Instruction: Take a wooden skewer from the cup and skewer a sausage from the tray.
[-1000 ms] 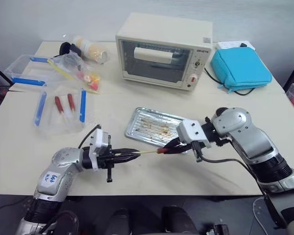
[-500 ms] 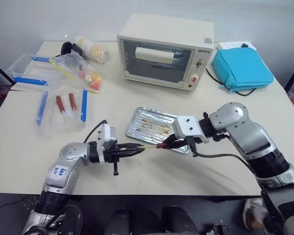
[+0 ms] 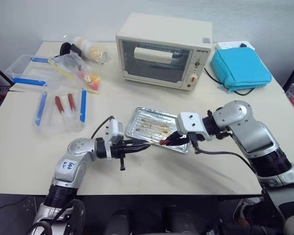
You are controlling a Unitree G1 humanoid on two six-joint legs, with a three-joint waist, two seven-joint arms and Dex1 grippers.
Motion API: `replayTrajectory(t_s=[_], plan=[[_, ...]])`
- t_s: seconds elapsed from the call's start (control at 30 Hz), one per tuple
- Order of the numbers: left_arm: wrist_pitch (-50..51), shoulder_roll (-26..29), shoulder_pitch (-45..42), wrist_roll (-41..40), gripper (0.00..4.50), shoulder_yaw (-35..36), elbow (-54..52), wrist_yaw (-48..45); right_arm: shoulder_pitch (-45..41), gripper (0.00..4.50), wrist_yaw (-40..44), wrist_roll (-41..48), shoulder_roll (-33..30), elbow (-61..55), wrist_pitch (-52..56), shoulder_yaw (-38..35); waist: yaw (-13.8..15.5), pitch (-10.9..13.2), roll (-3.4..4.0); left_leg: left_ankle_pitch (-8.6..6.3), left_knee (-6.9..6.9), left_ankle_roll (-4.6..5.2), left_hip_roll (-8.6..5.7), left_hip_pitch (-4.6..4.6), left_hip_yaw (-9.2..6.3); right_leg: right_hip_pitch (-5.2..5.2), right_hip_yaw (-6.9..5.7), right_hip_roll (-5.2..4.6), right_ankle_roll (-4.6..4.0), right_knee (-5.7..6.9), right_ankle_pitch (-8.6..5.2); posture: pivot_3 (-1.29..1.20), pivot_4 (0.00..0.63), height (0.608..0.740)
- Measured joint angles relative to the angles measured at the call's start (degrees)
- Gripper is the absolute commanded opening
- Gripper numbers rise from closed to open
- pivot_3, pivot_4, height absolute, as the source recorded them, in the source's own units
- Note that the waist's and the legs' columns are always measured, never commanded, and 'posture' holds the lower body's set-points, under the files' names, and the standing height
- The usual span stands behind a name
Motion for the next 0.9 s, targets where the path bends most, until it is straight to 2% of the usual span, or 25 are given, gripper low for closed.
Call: replayTrajectory(t_s=[0.03, 0.13, 0.23, 0.33, 0.47, 0.6, 0.7, 0.77, 0.87, 0.9], plan=[[0.1, -0.1, 0.0, 0.0, 0.0, -0.1, 0.0, 0.0, 0.2, 0.31, 0.1, 0.0, 0.0, -0.1, 0.4, -0.2, 0.0, 0.0, 0.0, 0.0, 0.0, 0.0, 0.0, 0.0, 0.0, 0.0, 0.0, 0.0, 0.0, 0.0, 0.0, 0.0, 0.15, 0.74], [0.1, -0.5, -0.1, 0.3, 0.0, -1.0, -0.2, 0.0, 1.8, 1.02, -0.1, 1.8, 0.1, -1.2, 3.1, -1.4, 0.0, 0.0, 0.0, 0.0, 0.0, 0.0, -0.01, -0.01, 0.0, 0.0, 0.0, -0.02, 0.0, 0.0, 0.0, 0.0, 0.15, 0.74], [-0.6, -1.7, -0.4, -0.3, 0.0, -2.6, -0.7, 0.0, 3.4, 2.09, -0.1, 4.1, 1.4, -3.1, 2.5, -0.9, 0.1, 0.0, 0.0, -0.01, 0.06, 0.02, -0.01, -0.04, -0.02, 0.01, 0.0, -0.02, 0.0, 0.0, 0.0, 0.0, 0.15, 0.74], [-1.2, 1.4, 0.5, -0.7, 0.0, -0.5, -0.7, -0.1, 4.7, 3.19, -0.3, 4.7, -1.0, -3.0, 1.3, -1.9, 0.0, 0.0, 0.0, -0.01, 0.07, 0.01, 0.0, -0.02, -0.03, 0.01, 0.0, -0.02, 0.0, 0.02, 0.0, 0.0, 0.15, 0.74], [-2.1, 6.5, 4.7, -1.5, 0.0, 4.2, -0.8, -0.9, 8.6, 4.34, 0.8, 7.5, -6.0, -3.7, 1.9, -5.8, 0.0, 0.0, 0.0, -0.02, -0.01, 0.02, 0.02, -0.03, -0.05, 0.0, 0.03, -0.04, 0.0, -0.05, 0.0, 0.0, 0.15, 0.74], [-2.8, 9.3, 8.9, -5.3, 0.0, 11.5, -2.1, -1.2, 12.2, 4.43, 0.4, 12.3, -6.8, -6.0, 1.3, -10.7, -0.1, 0.0, 0.0, -0.02, -0.03, 0.01, 0.03, -0.02, -0.12, 0.03, 0.16, -0.1, 0.0, -0.09, 0.0, 0.0, 0.15, 0.74], [-1.1, 10.3, 13.5, -9.1, 0.0, 18.1, -5.3, 1.6, 13.7, 4.43, -4.5, 20.1, -0.8, -7.9, 0.1, -19.5, -0.2, 0.0, 0.04, -0.03, -0.14, -0.03, 0.06, 0.02, -0.19, 0.07, 0.24, -0.15, 0.0, -0.14, 0.0, 0.0, 0.15, 0.74], [1.1, 8.5, 15.4, -12.5, 0.0, 22.9, -7.8, 7.0, 16.3, 4.43, -7.6, 25.4, 1.3, -10.4, 0.9, -24.3, 0.1, 0.0, 0.04, -0.03, -0.18, -0.04, 0.05, -0.01, -0.39, 0.18, 0.1, -0.2, 0.0, -0.27, 0.0, 0.0, 0.15, 0.74], [1.1, 3.3, 16.6, -14.9, 0.0, 30.0, -9.8, 17.2, 23.4, 4.43, -12.6, 26.8, 2.7, -12.3, 0.9, -27.6, 1.2, 0.0, -0.01, -0.05, -0.22, 0.0, -0.05, -0.02, -0.47, 0.3, 0.01, -0.29, 0.0, -0.44, 0.0, 0.0, 0.15, 0.74], [0.7, 1.2, 16.5, -14.9, 0.0, 32.0, -10.4, 22.0, 25.3, 4.43, -15.3, 27.6, 5.0, -12.5, 0.8, -29.0, 1.3, 0.0, -0.01, -0.04, -0.26, 0.01, -0.07, -0.04, -0.46, 0.3, 0.01, -0.3, 0.03, -0.47, 0.02, 0.0, 0.15, 0.74]])
